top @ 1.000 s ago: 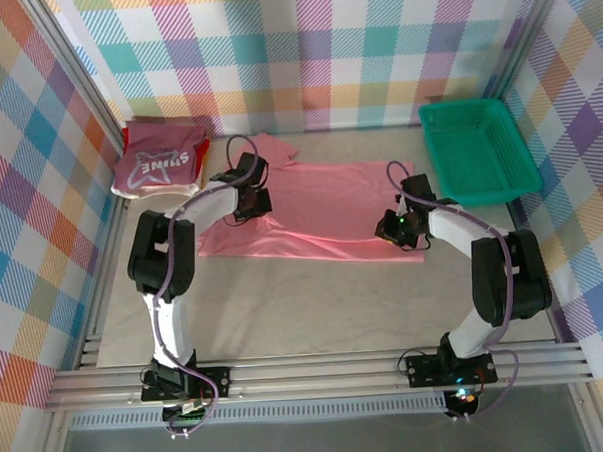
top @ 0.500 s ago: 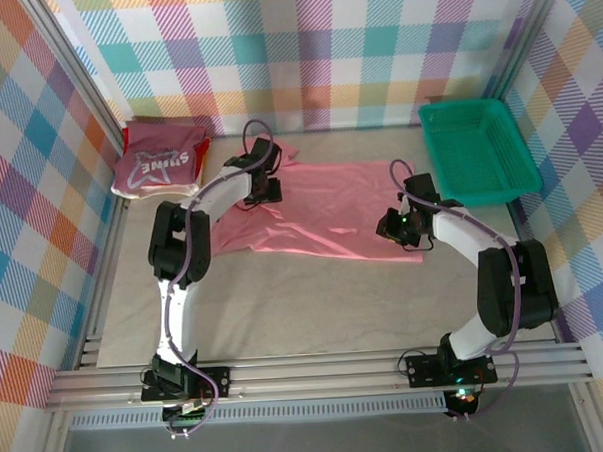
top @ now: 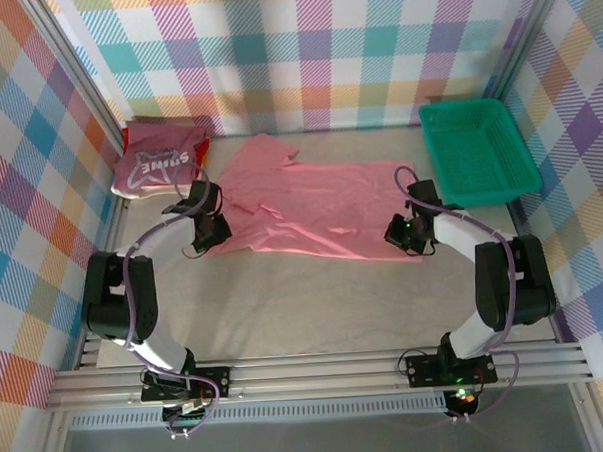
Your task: Fold and stack the t-shirts
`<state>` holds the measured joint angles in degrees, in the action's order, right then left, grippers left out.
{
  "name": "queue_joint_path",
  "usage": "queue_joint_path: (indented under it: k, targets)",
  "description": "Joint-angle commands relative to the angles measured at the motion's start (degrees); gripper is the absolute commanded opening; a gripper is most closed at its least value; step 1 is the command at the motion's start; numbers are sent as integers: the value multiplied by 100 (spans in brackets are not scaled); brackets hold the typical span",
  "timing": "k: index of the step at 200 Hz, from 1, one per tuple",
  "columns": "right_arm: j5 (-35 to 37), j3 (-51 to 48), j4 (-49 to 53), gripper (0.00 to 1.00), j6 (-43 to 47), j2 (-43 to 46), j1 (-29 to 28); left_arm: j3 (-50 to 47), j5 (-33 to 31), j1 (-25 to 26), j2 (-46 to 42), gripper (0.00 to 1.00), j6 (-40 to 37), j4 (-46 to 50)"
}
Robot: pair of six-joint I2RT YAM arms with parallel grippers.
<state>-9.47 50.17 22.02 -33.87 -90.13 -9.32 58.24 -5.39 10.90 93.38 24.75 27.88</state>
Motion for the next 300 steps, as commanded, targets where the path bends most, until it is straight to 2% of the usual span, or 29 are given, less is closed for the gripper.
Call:
queue_joint_path:
  k: [1, 10, 66, 114, 144, 165, 193, 223, 240, 245, 252, 273, 285, 300]
  targets:
    - [104, -95, -138, 0, -190, -21, 35, -94, 243, -29, 166, 2, 89, -274]
    - [143, -111, -154, 0, -198, -29, 57, -107, 284, -114, 296, 0, 99, -348]
    - [-133, -560, -374, 0, -485, -92, 501, -249, 754, -756, 721, 0, 270, -705]
    - [71, -1075, -396, 0, -595, 173, 716, -672, 758, -922, 305, 0, 302, -471]
    - [51, -1154, -192, 0, -513, 281, 726, -955, 1134, -899, 187, 0, 327, -419]
    - [19, -1363, 51, 0, -548, 561, 736, -1348, 1138, -800, -224, 0, 435, -296]
    - [114, -1729, 302, 0, -612, 1174, 757, -1983, 1049, -782, -1213, 0, 615, -41]
    - [104, -1732, 499, 0, -408, 1480, 779, -2193, 882, -747, -2016, 0, 566, 376]
    - [-144, -1372, 483, 0, -106, 1442, 715, -1989, 914, -739, -2000, 0, 409, 374]
    - [-272, -1218, 477, 0, 54, 1443, 662, -1868, 948, -737, -1962, 3, 357, 395]
    - [-333, -982, 506, 0, 241, 1469, 474, -1669, 983, -725, -1920, 7, 291, 426]
    - [-82, -345, 365, 0, 763, 1634, -339, -1045, 916, -603, -1870, 11, 205, 341]
    - [-252, -220, 75, 0, 762, 1573, -526, -587, 898, -454, -1676, 17, 162, 284]
    - [-547, -38, -210, 0, 681, 1262, -688, 154, 953, -142, -1106, 18, 34, 447]
